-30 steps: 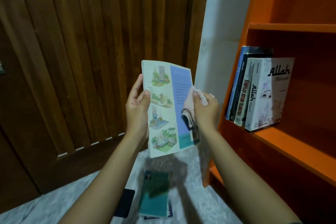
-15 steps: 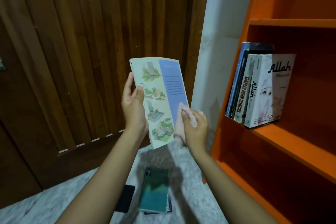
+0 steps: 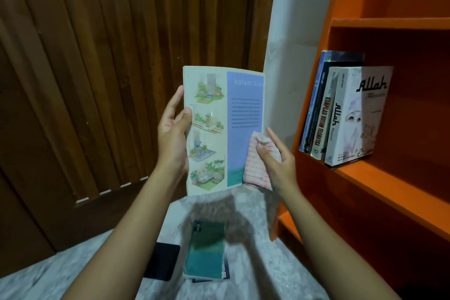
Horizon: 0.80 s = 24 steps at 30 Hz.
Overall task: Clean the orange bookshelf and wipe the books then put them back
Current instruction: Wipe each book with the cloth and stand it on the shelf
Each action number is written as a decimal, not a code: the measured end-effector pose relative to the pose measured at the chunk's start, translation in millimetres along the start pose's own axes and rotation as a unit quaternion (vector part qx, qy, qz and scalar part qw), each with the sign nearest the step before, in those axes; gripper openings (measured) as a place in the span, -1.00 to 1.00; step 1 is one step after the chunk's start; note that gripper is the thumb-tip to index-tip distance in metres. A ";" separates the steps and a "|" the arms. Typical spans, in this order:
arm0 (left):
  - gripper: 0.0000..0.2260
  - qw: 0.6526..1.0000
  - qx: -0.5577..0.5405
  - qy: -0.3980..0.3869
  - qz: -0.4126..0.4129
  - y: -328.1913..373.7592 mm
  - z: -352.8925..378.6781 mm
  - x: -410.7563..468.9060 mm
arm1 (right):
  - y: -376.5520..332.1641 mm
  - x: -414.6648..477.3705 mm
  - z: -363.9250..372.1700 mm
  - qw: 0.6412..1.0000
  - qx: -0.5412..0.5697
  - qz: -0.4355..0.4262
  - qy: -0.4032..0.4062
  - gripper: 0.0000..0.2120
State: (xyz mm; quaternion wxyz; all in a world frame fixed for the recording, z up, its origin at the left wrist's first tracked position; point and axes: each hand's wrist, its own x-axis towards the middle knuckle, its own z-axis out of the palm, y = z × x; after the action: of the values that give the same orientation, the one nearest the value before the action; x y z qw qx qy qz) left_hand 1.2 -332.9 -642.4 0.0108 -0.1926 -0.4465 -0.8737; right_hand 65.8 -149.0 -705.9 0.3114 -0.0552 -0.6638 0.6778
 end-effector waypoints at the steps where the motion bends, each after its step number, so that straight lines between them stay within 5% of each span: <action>1: -0.66 1.000 0.006 -0.007 0.002 -0.1 -0.9 1.1 | -6.0 2.0 -2.6 1.000 0.010 0.006 -0.025 -0.50; 4: -0.63 0.999 0.045 -0.011 0.028 -3.6 -5.4 5.6 | -14.0 7.7 -7.4 0.998 0.032 0.022 -0.055 -0.41; 9: -0.61 0.982 0.164 0.016 0.096 -16.0 -7.9 6.7 | -15.9 4.2 -1.7 0.997 0.073 0.029 0.006 -0.42; 15: -0.61 0.879 0.432 0.072 0.189 -25.4 -5.4 9.5 | -25.0 -1.2 6.9 0.998 0.040 -0.019 0.051 -0.57; 24: -0.38 0.908 0.403 -0.050 0.102 -38.6 31.4 -6.0 | 5.3 -27.1 32.6 0.961 -0.210 -0.153 0.099 -0.54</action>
State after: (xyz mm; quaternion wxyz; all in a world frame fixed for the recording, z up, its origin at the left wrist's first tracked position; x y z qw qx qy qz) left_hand 9.7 -286.1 -657.9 0.1545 -0.2595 -0.7387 -0.6025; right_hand 69.7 -190.3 -716.4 0.4572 -0.0838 -0.7572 0.4588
